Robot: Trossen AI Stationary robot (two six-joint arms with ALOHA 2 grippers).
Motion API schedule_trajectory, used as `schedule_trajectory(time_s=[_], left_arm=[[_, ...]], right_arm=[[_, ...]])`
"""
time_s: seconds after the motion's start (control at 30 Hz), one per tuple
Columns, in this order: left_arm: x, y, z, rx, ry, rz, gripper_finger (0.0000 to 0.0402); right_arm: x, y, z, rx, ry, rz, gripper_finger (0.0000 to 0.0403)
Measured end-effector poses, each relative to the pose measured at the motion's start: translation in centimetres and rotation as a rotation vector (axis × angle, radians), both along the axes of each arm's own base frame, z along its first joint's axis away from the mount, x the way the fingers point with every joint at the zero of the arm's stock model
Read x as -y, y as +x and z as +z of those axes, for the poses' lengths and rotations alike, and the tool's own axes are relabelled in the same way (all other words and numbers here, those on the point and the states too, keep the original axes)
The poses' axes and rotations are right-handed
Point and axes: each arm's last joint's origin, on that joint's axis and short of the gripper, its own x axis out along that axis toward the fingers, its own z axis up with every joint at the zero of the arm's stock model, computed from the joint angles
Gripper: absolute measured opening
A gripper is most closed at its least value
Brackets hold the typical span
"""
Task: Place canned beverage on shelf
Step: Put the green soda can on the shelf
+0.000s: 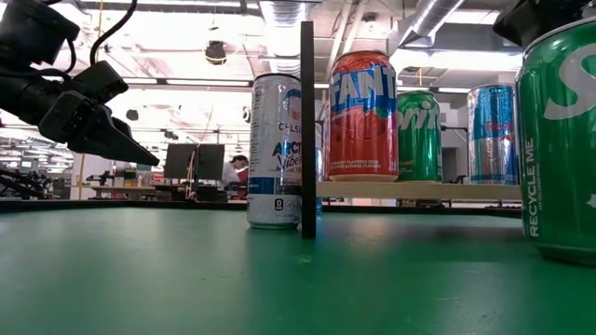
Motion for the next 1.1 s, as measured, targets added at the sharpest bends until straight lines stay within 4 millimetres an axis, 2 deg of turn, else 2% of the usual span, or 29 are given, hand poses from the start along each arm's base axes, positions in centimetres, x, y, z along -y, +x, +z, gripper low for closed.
schedule_trajectory(time_s=[0.13, 0.33, 0.43, 0.6, 0.8, 0.93, 1.1], left_arm=[[0.0, 0.0, 0.0, 0.000, 0.000, 0.001, 0.0334], [0.0, 0.0, 0.0, 0.000, 0.000, 0.001, 0.0334], [0.0, 0.0, 0.0, 0.000, 0.000, 0.001, 0.0334], [0.0, 0.0, 0.0, 0.000, 0.001, 0.002, 0.0334], [0.0, 0.0, 0.0, 0.000, 0.000, 0.002, 0.0334], [0.0, 0.0, 0.0, 0.000, 0.000, 0.002, 0.0334], [0.0, 0.0, 0.0, 0.001, 0.000, 0.002, 0.0334]], right_arm=[[0.2, -0.2, 0.4, 0.010, 0.010, -0.004, 0.0353], [0.4, -0.3, 0.9, 0.029, 0.027, -0.013, 0.0318], [0.6, -0.5, 1.4, 0.036, 0.031, -0.013, 0.0313], [0.9, -0.3, 3.8, 0.057, 0.035, -0.023, 0.0317], [2.1, -0.3, 6.9, 0.080, -0.087, -0.012, 0.0318], [3.2, 0.3, 6.9, 0.078, -0.157, -0.001, 0.0318], [5.8, 1.4, 5.6, -0.006, -0.167, -0.027, 0.0318]])
